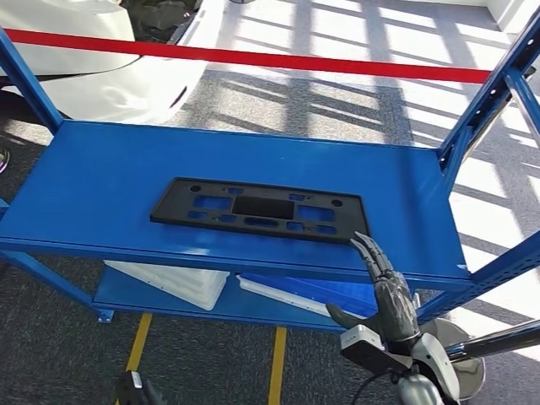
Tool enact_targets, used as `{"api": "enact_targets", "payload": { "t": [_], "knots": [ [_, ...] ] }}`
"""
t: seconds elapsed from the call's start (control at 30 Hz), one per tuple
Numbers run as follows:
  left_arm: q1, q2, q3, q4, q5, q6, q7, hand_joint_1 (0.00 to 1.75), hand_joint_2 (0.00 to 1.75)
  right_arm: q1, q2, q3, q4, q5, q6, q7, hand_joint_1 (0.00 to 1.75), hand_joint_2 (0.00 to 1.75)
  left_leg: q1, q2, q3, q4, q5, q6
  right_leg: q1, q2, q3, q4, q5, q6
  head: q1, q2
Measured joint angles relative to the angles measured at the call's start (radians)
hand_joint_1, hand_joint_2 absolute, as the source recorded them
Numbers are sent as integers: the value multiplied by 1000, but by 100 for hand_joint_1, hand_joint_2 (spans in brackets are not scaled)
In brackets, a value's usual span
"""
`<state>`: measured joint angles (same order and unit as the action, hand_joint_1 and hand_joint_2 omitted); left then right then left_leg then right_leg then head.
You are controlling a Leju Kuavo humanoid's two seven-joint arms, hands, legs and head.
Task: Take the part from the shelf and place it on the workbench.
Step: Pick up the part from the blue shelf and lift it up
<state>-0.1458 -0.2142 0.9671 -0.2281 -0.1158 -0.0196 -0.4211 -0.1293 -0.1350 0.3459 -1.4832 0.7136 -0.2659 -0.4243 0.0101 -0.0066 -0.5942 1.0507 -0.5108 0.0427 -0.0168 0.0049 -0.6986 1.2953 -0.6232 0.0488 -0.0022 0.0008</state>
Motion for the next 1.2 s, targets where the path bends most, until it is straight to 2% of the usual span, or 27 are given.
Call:
{"api": "enact_targets", "payload": {
  "t": [0.03,0.1,0.13,0.17,0.23,0.3,0.33,0.37,0.43,0.47,0.5,0.53,0.6,0.63,0.67,0.73,0.8,0.87,1.03,1.2],
  "knots": [
    [0,0,0,0,0,0,0,0,0,-2,0,0,2,0,1,0,0,175,-2,-2,6,0,-4,1,2,0,4,-31,33,-5,0,0],
    [0,-2,-2,0,0,1,1,0,0,-7,0,0,3,0,2,0,0,175,-4,-4,19,-1,-13,-2,10,0,47,-154,112,-18,0,0],
    [0,-2,-2,0,0,1,1,0,0,-10,0,0,4,1,2,1,0,175,-4,-4,23,-1,-16,-5,15,1,68,-206,136,-26,0,0],
    [0,-3,-2,1,0,1,1,0,0,-12,0,0,5,1,2,1,0,175,-4,-5,24,-2,-19,-9,19,1,80,-238,144,-32,-1,0],
    [0,-4,-3,1,0,1,2,0,0,-15,-1,0,6,1,3,1,0,175,-4,-4,24,-6,-20,-18,23,2,87,-257,139,-41,-1,0],
    [-1,-3,-5,1,0,2,2,0,0,-16,-2,0,6,1,3,2,0,175,-4,-3,26,-3,-31,-28,17,1,97,-273,139,-47,-2,0],
    [-1,-2,-6,1,0,2,2,0,0,-18,-2,0,7,1,3,3,0,175,-5,-3,18,19,-46,-32,13,1,103,-280,140,-49,-3,0],
    [-1,-1,-7,1,0,3,3,0,0,-20,-2,0,9,1,4,4,0,175,-4,-2,-2,63,-70,-35,10,-1,109,-286,140,-52,-4,0],
    [-1,-1,-8,1,0,5,3,0,0,-24,-3,0,15,1,8,9,0,175,-1,-2,-69,189,-119,-42,10,-2,113,-287,137,-55,-5,0],
    [-1,0,-8,1,0,7,3,0,0,-24,-3,0,20,1,12,12,0,175,1,-2,-98,236,-127,-46,10,-2,114,-287,135,-55,-5,0],
    [-1,0,-8,1,0,8,4,0,0,-25,-4,-1,26,2,17,15,0,175,3,-2,-113,251,-117,-48,9,-2,117,-287,133,-55,-5,0],
    [-1,0,-8,1,0,12,6,0,0,-27,-5,-1,33,2,21,18,0,175,6,-2,-110,228,-88,-50,8,-1,120,-286,130,-53,-5,0],
    [-2,0,-9,1,0,24,15,0,0,-33,-9,-2,49,5,31,22,0,175,10,1,-64,108,-10,-53,6,2,131,-284,121,-45,-5,0],
    [-2,0,-9,1,0,32,21,0,0,-39,-11,-3,58,8,38,25,0,175,10,2,-40,51,15,-52,7,4,134,-281,117,-39,-5,0],
    [-3,0,-10,1,0,41,28,0,0,-46,-15,-5,67,14,45,29,0,175,10,2,-26,15,26,-49,9,5,133,-278,113,-34,-5,0],
    [-5,-1,-12,2,0,59,41,0,0,-62,-25,-6,87,32,62,39,0,175,8,0,-20,-3,22,-43,11,6,130,-274,110,-34,-4,0],
    [-6,-1,-18,2,0,73,51,0,0,-84,-34,-4,115,54,79,49,0,175,6,-1,-19,-4,21,-39,11,5,133,-278,111,-41,-4,0],
    [-8,-1,-25,2,0,81,57,0,0,-112,-41,-1,149,74,92,56,0,175,5,-2,-19,-4,19,-36,10,4,137,-284,113,-40,-4,0],
    [-14,-1,-37,2,0,85,60,0,0,-176,-47,19,226,122,101,69,0,175,0,-2,-18,-3,17,-28,7,4,139,-289,116,-34,-4,0],
    [-15,-1,-46,2,0,84,59,0,0,-208,-48,35,267,132,101,72,0,175,-2,-2,-18,-2,17,-27,5,4,138,-290,115,-19,-4,0]
  ]
}}
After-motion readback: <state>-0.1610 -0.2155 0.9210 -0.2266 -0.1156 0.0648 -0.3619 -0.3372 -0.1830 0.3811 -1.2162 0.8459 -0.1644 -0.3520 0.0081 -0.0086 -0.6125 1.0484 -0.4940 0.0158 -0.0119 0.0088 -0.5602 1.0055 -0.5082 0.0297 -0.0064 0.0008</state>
